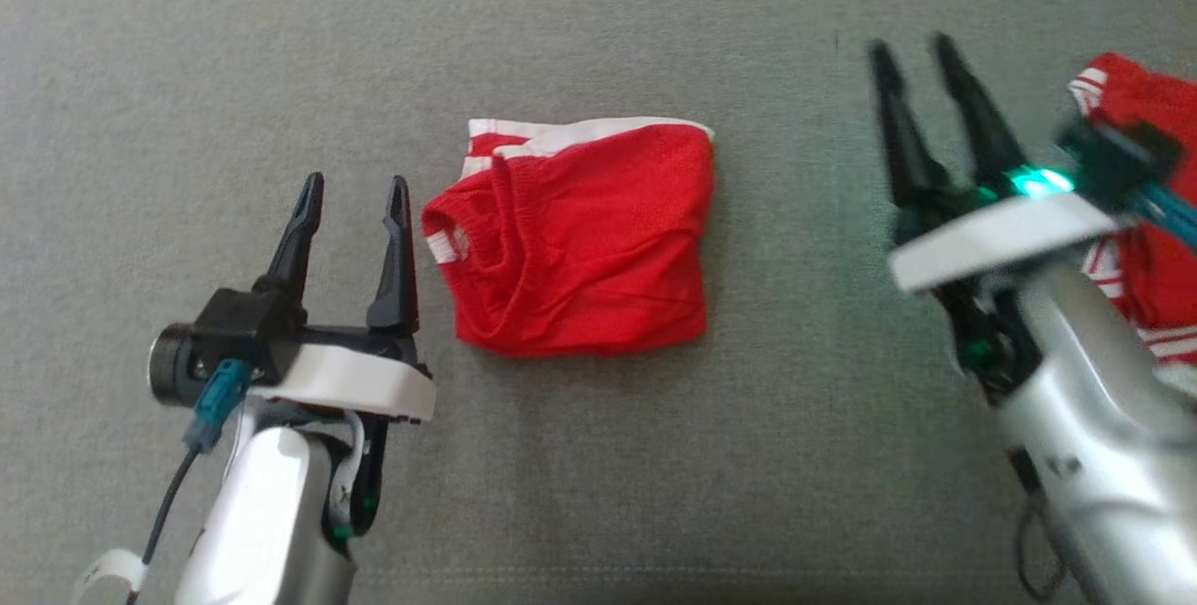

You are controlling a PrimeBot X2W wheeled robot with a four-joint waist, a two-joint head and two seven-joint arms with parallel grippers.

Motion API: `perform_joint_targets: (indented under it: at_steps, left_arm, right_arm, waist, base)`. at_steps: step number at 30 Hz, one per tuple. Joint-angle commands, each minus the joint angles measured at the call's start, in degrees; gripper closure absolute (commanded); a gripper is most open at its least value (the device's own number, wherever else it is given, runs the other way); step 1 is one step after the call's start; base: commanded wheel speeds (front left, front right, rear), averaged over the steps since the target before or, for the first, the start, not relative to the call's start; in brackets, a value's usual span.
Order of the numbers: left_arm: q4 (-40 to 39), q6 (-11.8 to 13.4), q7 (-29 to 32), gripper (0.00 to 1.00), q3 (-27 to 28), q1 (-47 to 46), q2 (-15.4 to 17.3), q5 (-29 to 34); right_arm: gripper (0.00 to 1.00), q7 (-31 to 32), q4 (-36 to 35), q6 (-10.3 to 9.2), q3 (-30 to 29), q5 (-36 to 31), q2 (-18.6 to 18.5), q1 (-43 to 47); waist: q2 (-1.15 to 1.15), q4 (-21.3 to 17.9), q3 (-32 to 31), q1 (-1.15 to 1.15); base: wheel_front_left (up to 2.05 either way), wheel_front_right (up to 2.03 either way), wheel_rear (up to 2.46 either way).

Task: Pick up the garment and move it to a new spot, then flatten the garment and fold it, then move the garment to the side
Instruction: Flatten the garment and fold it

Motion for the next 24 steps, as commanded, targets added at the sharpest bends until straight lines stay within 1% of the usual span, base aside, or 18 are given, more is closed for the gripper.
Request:
perform_joint_targets:
  at_steps: [1, 3, 6, 10, 15, 16, 24]
  left_arm:
    - [-1.59, 0.13, -0.7, 0.0, 2.25, -0.15, 1.31, 0.6]
    - [-1.55, 0.23, -0.7, 0.0, 2.47, 0.43, 1.7, 0.6]
    - [-1.46, 0.39, -0.67, 0.0, 2.72, 1.26, 2.3, 0.51]
    - [-1.69, 0.57, -0.47, 0.0, 2.78, 2.55, 3.12, 0.56]
    - [-2.15, 0.88, -0.15, 0.0, 2.79, 5.03, 3.74, 0.29]
    - [-2.15, 0.88, -0.15, 0.0, 2.79, 5.03, 3.74, 0.29]
    - [-2.44, 0.28, 0.96, 0.0, 1.48, 8.3, 4.49, -0.08]
  right_arm:
    - [0.0, -0.5, -2.92, 0.39, -1.92, -2.63, 0.14, 3.02]
    - [0.0, -0.51, -4.87, 0.39, -6.4, -7.2, 0.04, 6.89]
    - [0.0, 0.03, -9.18, 0.39, -12.29, -12.85, 1.0, 12.03]
    - [0.0, 3.2, -16.07, 0.39, -17.63, -20.91, 3.13, 17.83]
    - [0.0, 7.61, -23.24, 0.39, -21.3, -25.89, 6.33, 23.87]
    - [0.0, 7.61, -23.24, 0.39, -21.3, -25.89, 6.33, 23.87]
    - [0.0, 11.74, -29.92, 0.39, -23.63, -28.83, 8.52, 30.49]
  waist:
    - [0.0, -0.92, -0.72, 0.0]
    - [0.0, -1.58, -1.33, 0.0]
    - [0.0, -2.36, -2.13, 0.0]
    - [0.0, -2.95, -3.51, 0.0]
    - [0.0, -3.1, -5.74, 0.0]
    - [0.0, -3.1, -5.74, 0.0]
    - [0.0, -3.07, -8.82, 0.0]
  base:
    - [0.0, 0.0, 0.0]
    - [0.0, 0.0, 0.0]
    - [0.0, 0.0, 0.0]
    - [0.0, 0.0, 0.0]
    - [0.0, 0.0, 0.0]
    - [0.0, 0.0, 0.0]
    - [0.0, 0.0, 0.0]
